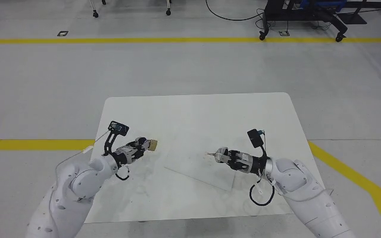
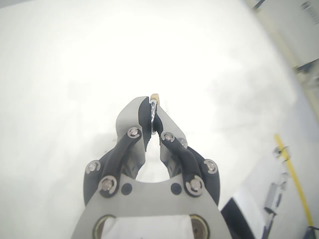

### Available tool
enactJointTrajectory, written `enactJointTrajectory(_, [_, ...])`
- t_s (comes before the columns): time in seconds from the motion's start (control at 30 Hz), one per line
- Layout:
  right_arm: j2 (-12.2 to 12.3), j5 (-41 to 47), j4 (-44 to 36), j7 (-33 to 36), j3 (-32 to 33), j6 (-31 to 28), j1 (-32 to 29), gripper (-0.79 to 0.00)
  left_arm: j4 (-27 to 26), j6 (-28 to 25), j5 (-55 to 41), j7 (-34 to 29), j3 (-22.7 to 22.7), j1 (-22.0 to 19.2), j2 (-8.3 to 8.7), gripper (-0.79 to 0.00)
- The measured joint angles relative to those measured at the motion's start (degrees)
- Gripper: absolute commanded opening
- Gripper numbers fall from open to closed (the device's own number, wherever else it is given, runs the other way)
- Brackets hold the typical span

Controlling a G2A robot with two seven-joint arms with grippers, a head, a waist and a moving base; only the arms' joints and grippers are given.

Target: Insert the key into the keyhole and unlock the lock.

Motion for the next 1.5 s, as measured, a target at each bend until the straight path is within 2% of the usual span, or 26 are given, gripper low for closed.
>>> enactJointTrajectory(0.1, [0.0, 0.0, 0.0, 0.0, 0.0, 0.0, 0.0, -0.785, 1.04, -7.31, -11.83, 1.55, -0.38, 2.14, -0.25, -0.785])
enactJointTrajectory(0.2, [0.0, 0.0, 0.0, 0.0, 0.0, 0.0, 0.0, -0.785, 3.37, -12.75, -24.37, -2.02, 2.69, 1.49, -0.87, -0.785])
enactJointTrajectory(0.33, [0.0, 0.0, 0.0, 0.0, 0.0, 0.0, 0.0, -0.785, 6.62, -13.02, -33.18, -7.99, 5.82, -1.45, -1.29, -0.785])
enactJointTrajectory(0.57, [0.0, 0.0, 0.0, 0.0, 0.0, 0.0, 0.0, -0.785, 6.53, -12.94, -32.67, -7.79, 5.74, -1.37, -1.28, -0.785])
enactJointTrajectory(0.67, [-0.23, 0.72, -0.12, -1.02, -0.35, 1.42, -0.13, -0.785, 6.0, -12.66, -33.33, -5.69, 6.9, 0.07, -1.62, -0.785])
enactJointTrajectory(0.77, [-1.05, 4.96, 0.71, -4.82, -1.08, 2.8, 0.9, -0.785, 7.39, -14.51, -35.24, -3.49, 9.23, 0.54, -2.31, -0.785])
enactJointTrajectory(0.9, [-2.49, 8.76, 3.89, -9.35, -2.74, 4.15, 3.48, -0.785, 9.47, -18.88, -37.04, -1.42, 12.19, -1.04, -3.35, -0.785])
enactJointTrajectory(1.03, [-4.07, 9.76, 4.91, -10.83, -6.07, 6.66, 5.27, -0.785, 8.63, -22.03, -36.21, 0.85, 13.48, -1.64, -3.96, -0.785])
enactJointTrajectory(1.2, [-6.23, 14.44, 7.62, -9.6, -10.31, 6.01, 8.05, -0.785, 8.24, -22.85, -34.85, 2.14, 14.2, -1.97, -4.37, -0.785])
enactJointTrajectory(1.5, [-8.45, 20.9, 12.09, -4.92, -13.33, 4.36, 11.01, -0.785, 10.59, -22.99, -35.71, 2.5, 15.14, -3.89, -5.06, -0.785])
